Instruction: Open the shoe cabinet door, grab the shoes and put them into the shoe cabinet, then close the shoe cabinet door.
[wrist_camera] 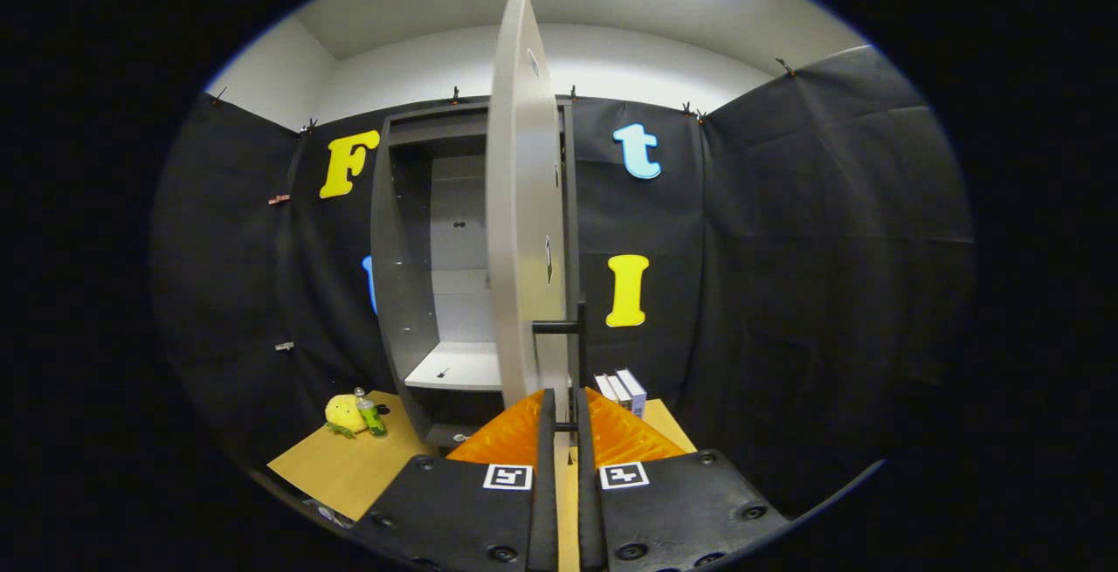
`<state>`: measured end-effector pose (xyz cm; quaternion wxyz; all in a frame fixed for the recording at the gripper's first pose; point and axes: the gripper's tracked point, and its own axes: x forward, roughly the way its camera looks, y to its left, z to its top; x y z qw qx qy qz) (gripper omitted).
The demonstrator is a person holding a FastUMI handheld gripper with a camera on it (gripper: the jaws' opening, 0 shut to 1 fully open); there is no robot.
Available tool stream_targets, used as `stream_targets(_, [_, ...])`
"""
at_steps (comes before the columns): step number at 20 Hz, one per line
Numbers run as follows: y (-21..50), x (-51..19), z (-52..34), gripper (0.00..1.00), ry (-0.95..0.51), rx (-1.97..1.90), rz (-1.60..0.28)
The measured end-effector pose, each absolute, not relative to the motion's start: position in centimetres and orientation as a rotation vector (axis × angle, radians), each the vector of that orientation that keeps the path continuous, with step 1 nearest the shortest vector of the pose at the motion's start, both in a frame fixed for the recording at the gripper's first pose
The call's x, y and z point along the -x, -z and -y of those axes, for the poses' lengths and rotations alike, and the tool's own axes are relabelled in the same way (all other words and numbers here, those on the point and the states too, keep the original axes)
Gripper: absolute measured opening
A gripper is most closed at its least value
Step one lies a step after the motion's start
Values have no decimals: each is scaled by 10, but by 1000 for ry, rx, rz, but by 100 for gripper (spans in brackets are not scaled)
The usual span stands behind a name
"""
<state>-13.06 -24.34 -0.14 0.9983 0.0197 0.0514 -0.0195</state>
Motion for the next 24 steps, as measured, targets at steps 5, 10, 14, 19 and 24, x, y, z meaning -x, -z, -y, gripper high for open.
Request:
stream_targets(5, [2,154,257,13,65,-27,-94])
stream_targets(10, [31,156,227,13,-9,-43,-154])
stream_targets(14, [87,154,190,14,-95,-54,-273])
stream_targets(19, [178,150,147,13,-153,-71,-439])
stream_targets(24, [286,159,105,14,-180,-76,-642])
